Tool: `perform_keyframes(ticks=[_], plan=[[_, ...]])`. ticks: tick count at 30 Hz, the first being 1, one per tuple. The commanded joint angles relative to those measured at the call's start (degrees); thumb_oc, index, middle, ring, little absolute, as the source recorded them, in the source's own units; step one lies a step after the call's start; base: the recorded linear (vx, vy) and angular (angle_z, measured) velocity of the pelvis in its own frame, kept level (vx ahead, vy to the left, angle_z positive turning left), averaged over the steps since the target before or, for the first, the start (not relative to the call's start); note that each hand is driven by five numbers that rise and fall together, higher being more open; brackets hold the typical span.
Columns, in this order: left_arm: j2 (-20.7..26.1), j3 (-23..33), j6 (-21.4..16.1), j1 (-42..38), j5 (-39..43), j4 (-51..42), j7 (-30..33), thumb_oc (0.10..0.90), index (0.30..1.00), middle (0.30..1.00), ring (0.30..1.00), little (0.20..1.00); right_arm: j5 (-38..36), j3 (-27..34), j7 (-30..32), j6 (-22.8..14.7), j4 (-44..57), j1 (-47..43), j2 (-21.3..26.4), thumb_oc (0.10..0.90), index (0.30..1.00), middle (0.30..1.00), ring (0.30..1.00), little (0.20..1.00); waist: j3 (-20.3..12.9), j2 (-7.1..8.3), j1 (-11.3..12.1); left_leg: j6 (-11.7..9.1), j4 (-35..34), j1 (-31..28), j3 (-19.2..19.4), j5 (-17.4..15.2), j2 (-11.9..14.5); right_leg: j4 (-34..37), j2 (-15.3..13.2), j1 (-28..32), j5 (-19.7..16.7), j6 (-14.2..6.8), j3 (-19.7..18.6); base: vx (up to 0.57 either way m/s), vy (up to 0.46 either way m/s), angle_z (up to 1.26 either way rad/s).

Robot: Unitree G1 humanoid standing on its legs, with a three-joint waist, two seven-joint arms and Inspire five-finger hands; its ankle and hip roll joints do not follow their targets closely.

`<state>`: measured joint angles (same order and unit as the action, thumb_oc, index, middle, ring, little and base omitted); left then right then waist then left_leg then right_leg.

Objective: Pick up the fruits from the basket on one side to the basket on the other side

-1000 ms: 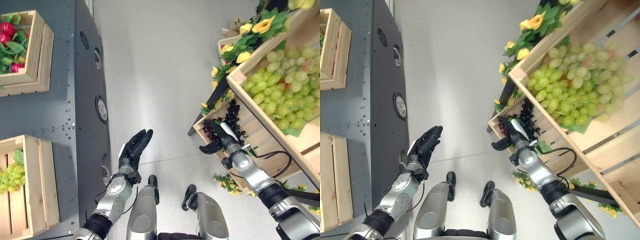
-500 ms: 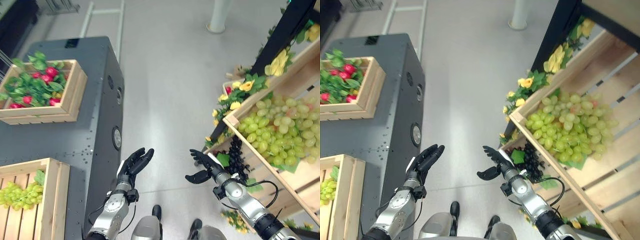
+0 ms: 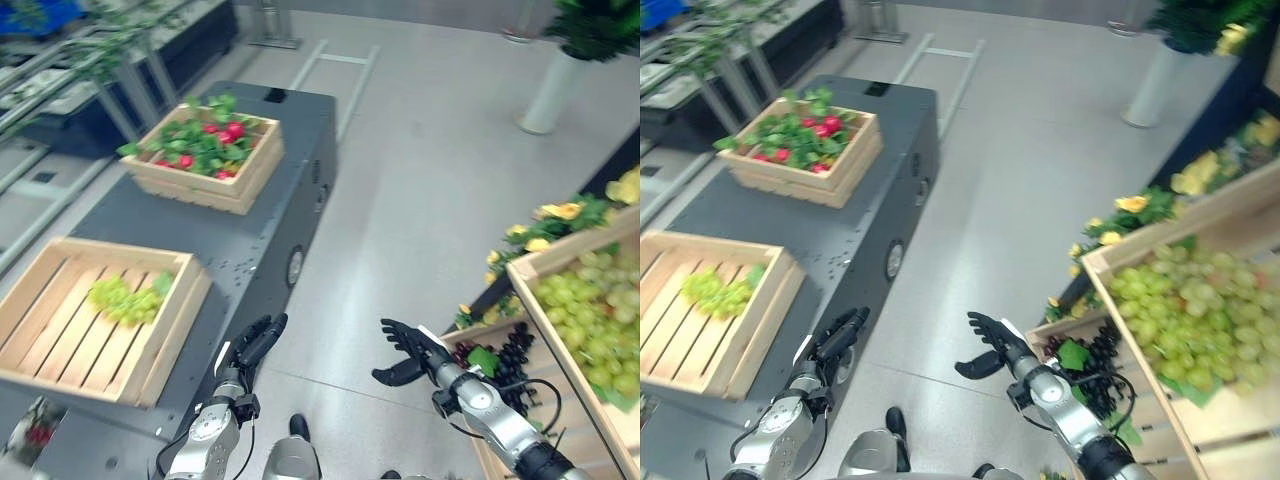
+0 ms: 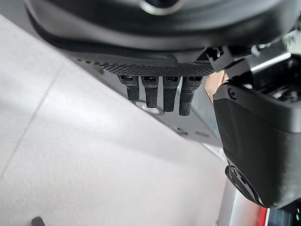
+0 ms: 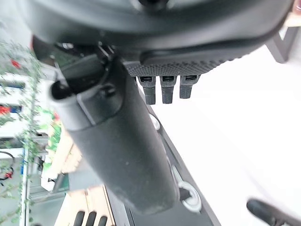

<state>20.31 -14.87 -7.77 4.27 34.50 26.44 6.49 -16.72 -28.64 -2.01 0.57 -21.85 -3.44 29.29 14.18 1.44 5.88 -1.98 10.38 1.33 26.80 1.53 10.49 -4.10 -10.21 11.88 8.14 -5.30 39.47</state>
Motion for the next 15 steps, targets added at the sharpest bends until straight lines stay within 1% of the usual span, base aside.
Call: perform_keyframes(ticks=[1, 2, 3, 4, 6, 7, 9, 11, 12, 13, 14, 15], plan=[[0.39, 0.50, -6.27, -4.34, -3.35, -3.49, 0.24, 0.800, 0.900, 0.900, 0.900, 0.900, -4.23, 4.14, -1.85, -8.57, 1.48, -2.31, -2.94, 0.800, 0.900, 0.900, 0.900, 0.900, -2.58, -0.85, -0.91, -3.40, -8.98, -4.78, -1.35, -1.16, -1.25, -1.80, -0.50, -2.70, -2.36, 1.99, -3.82, 0.01, 0.250, 0.88], [0.83, 0.17, -6.40, -4.55, -4.59, -4.10, 0.47, 0.800, 0.900, 0.900, 0.900, 0.900, -5.26, 4.83, -1.76, -8.44, 1.62, -1.42, -3.78, 0.800, 0.900, 0.900, 0.900, 0.900, -3.02, -0.99, -0.61, -3.51, -9.95, -4.64, -2.68, -0.71, -1.92, -1.04, -0.60, -2.15, -3.03, 1.55, -3.66, 0.03, 0.192, 0.76], [1.68, 0.05, -6.81, -4.51, -6.06, -5.30, 0.55, 0.800, 0.900, 0.900, 0.900, 0.900, -6.29, 5.37, -2.26, -9.16, 1.09, -0.40, -5.34, 0.800, 0.900, 0.900, 0.900, 0.900, -3.73, -1.39, 0.26, -3.35, -13.75, -5.84, -5.11, -0.05, -3.52, 0.59, -0.60, -1.73, -4.12, 0.74, -3.11, 0.03, 0.204, 0.55], [1.82, 0.04, -7.05, -4.45, -6.66, -5.43, 0.78, 0.800, 0.900, 0.900, 0.900, 0.900, -6.38, 5.45, -2.52, -9.18, 0.96, -0.22, -5.66, 0.800, 0.900, 0.900, 0.900, 0.900, -3.88, -1.44, 0.36, -3.32, -14.46, -6.18, -5.28, 0.10, -3.76, 0.93, -0.59, -1.61, -4.37, 0.56, -2.93, 0.05, 0.218, 0.17], [2.14, 0.55, -7.53, -3.56, -8.26, -5.77, 0.90, 0.800, 0.900, 0.900, 0.900, 0.900, -4.95, 5.49, -2.53, -8.87, 1.18, 1.01, -7.56, 0.800, 0.900, 0.900, 0.900, 0.900, -4.43, -1.50, 0.48, -2.74, -14.62, -7.16, -4.35, -0.35, -4.40, 2.37, -1.07, -1.18, -5.75, -0.28, -2.11, 0.06, 0.208, 0.20], [2.73, 0.89, -7.52, -2.42, -9.51, -6.77, 1.04, 0.800, 0.900, 0.900, 0.900, 0.900, -4.34, 5.21, -2.68, -8.43, 2.39, 2.27, -8.22, 0.800, 0.900, 0.900, 0.900, 0.900, -4.81, -1.56, 0.69, -1.93, -14.83, -7.50, -4.04, -0.88, -5.15, 3.27, -1.86, -0.91, -7.15, -0.88, -1.75, 0.08, 0.254, 0.24], [3.34, 0.68, -7.76, -1.86, -11.05, -7.42, 1.21, 0.800, 0.900, 0.900, 0.900, 0.900, -4.40, 5.12, -2.56, -8.49, 3.04, 2.89, -8.27, 0.800, 0.900, 0.900, 0.900, 0.900, -5.03, -1.60, 0.88, -1.40, -14.92, -7.58, -4.06, -1.35, -5.77, 4.00, -2.43, -0.77, -8.17, -1.31, -1.54, 0.06, 0.225, 0.09], [4.06, 0.10, -8.52, -1.76, -14.43, -7.99, 2.31, 0.800, 0.900, 0.900, 0.900, 0.900, -4.02, 4.58, -1.85, -8.66, 3.33, 2.83, -8.58, 0.800, 0.900, 0.900, 0.900, 0.900, -5.31, -1.71, 1.60, -0.47, -15.38, -7.42, -4.85, -2.26, -7.25, 5.75, -3.45, -0.52, -10.49, -2.46, -1.26, 0.07, 0.309, 0.11], [4.47, -0.09, -8.58, -1.82, -15.10, -8.17, 2.65, 0.800, 0.900, 0.900, 0.900, 0.900, -3.96, 4.40, -1.63, -8.58, 3.41, 2.68, -8.64, 0.800, 0.900, 0.900, 0.900, 0.900, -5.39, -1.70, 1.87, 0.09, -15.38, -7.30, -5.26, -2.86, -8.09, 5.88, -4.11, -0.72, -11.85, -3.15, -1.28, 0.06, 0.273, 0.04], [4.56, -0.13, -8.57, -1.83, -15.28, -8.22, 2.71, 0.800, 0.900, 0.900, 0.900, 0.900, -3.95, 4.39, -1.58, -8.52, 3.44, 2.65, -8.67, 0.800, 0.900, 0.900, 0.900, 0.900, -5.43, -1.68, 1.91, 0.26, -15.38, -7.26, -5.36, -3.01, -8.29, 5.89, -4.29, -0.78, -12.18, -3.35, -1.30, 0.05, 0.238, 0.07], [4.95, -0.22, -8.37, -1.89, -15.68, -8.52, 2.73, 0.800, 0.900, 0.900, 0.900, 0.900, -4.02, 4.21, -1.20, -8.35, 3.71, 2.53, -8.74, 0.800, 0.900, 0.900, 0.900, 0.900, -5.45, -1.68, 2.19, 0.95, -15.38, -7.18, -5.82, -3.48, -9.14, 5.31, -5.08, -1.18, -13.32, -3.94, -1.47, 0.07, 0.317, 0.17], [5.37, -0.57, -8.14, -2.15, -16.53, -8.90, 2.47, 0.800, 0.900, 0.900, 0.900, 0.900, -4.22, 3.77, -0.61, -8.27, 4.07, 2.20, -8.83, 0.800, 0.900, 0.900, 0.900, 0.900, -5.24, -1.77, 2.66, 2.24, -15.17, -7.02, -6.70, -4.17, -10.43, 2.94, -6.58, -2.28, -14.64, -4.34, -1.71, 0.06, 0.307, 0.23]])
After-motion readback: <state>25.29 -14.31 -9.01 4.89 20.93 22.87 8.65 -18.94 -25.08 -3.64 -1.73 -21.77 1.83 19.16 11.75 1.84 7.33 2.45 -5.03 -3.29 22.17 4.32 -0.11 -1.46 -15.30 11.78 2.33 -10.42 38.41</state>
